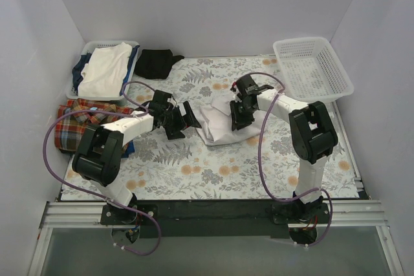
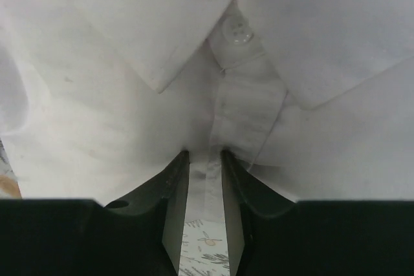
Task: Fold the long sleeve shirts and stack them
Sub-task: Neatly place the folded shirt to the corner
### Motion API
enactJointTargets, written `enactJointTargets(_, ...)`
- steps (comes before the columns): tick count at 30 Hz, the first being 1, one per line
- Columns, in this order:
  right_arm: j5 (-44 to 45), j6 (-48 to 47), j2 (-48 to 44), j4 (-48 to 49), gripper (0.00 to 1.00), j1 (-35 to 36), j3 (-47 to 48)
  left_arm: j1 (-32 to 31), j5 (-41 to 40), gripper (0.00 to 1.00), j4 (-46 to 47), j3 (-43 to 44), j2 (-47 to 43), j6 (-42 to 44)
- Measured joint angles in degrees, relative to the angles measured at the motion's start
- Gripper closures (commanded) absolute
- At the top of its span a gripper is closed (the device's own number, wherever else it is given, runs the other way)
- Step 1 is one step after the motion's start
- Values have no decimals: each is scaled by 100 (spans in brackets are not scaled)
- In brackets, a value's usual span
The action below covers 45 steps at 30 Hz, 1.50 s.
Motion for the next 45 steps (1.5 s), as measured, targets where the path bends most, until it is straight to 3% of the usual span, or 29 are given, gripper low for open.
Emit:
enactJointTargets(14,-914,507,256,348,66,525,181,-107,131,2,1486,-623,87,-391)
enactJointTargets(30,-997,632,260,376,66,509,181,-151,-1650,2,796,-166,216,-330)
enactJointTargets(38,-1005,643,262,374,66,509,181,-149,-1596,2,1034,258,673,-142)
enactJointTargets(42,-1036,614,297,363,66,516,214,-146,-1550,7,1200,479,918,-72)
enactJointTargets(45,-1045,595,376,334,66,564,315,-146,-1537,17,1217,487,938,-22)
